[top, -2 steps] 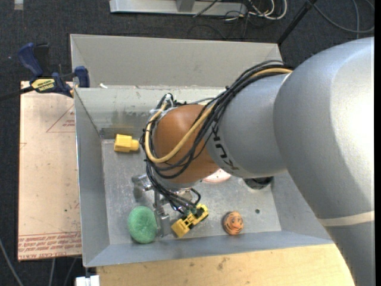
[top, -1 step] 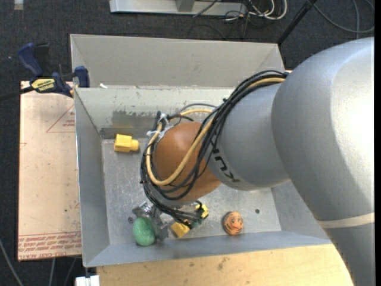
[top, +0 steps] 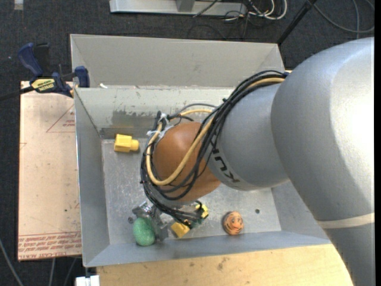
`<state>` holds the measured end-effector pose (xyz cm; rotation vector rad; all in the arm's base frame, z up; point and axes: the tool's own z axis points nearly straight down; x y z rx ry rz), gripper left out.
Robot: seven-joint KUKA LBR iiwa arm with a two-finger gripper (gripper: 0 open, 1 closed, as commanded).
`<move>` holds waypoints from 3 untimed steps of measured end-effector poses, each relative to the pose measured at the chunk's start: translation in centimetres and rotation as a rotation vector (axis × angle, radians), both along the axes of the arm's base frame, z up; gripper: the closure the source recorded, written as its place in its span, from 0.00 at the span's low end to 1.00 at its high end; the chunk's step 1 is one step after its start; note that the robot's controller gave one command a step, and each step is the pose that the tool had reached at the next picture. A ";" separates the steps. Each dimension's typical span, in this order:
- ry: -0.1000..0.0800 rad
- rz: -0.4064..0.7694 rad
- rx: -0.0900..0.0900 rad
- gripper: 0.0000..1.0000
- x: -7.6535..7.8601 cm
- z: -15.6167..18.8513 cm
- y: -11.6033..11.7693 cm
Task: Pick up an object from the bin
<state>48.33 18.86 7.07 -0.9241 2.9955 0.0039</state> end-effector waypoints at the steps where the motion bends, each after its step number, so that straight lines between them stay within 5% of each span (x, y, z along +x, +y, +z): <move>1: 0.010 0.004 -0.005 1.00 -0.4 5.3 1.7; 2: -0.001 0.019 0.000 1.00 1.2 11.7 3.6; 3: 0.011 0.030 -0.005 1.00 0.5 15.9 2.8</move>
Offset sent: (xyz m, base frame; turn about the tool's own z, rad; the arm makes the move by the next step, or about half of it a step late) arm 0.0104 0.0347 0.1140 -0.0207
